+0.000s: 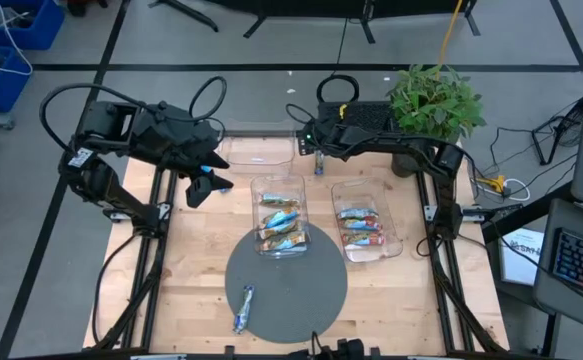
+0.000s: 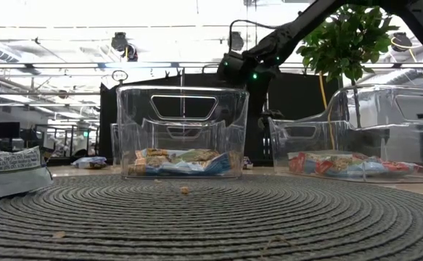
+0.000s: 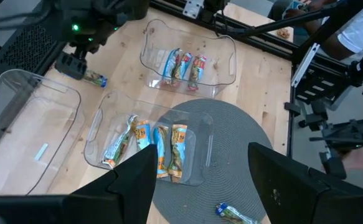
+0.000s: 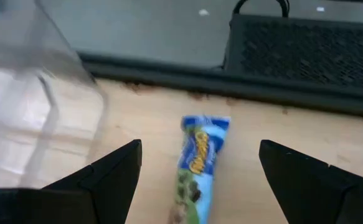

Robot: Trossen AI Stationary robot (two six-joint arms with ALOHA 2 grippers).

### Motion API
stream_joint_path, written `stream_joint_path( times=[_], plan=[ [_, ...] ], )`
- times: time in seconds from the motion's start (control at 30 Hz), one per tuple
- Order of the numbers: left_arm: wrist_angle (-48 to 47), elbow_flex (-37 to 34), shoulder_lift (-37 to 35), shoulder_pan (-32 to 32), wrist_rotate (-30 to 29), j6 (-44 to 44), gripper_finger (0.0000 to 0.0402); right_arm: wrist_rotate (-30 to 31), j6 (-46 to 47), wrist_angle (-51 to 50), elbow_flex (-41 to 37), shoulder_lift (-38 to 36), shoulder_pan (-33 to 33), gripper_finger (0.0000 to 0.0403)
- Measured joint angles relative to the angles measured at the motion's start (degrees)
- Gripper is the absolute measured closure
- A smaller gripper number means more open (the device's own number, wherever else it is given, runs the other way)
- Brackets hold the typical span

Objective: Pick and place Granola Bars by type
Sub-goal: Put the blue granola bar into the top transparent bin

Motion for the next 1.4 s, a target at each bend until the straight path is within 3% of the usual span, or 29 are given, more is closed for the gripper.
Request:
stream_joint_path(
  times=[1.4],
  plan=[
    [0.22,0.00,0.00,0.07,-0.03,0.72,0.0149,0.38,1.41,-2.49,-0.01,7.65,2.10,0.0090]
  ],
)
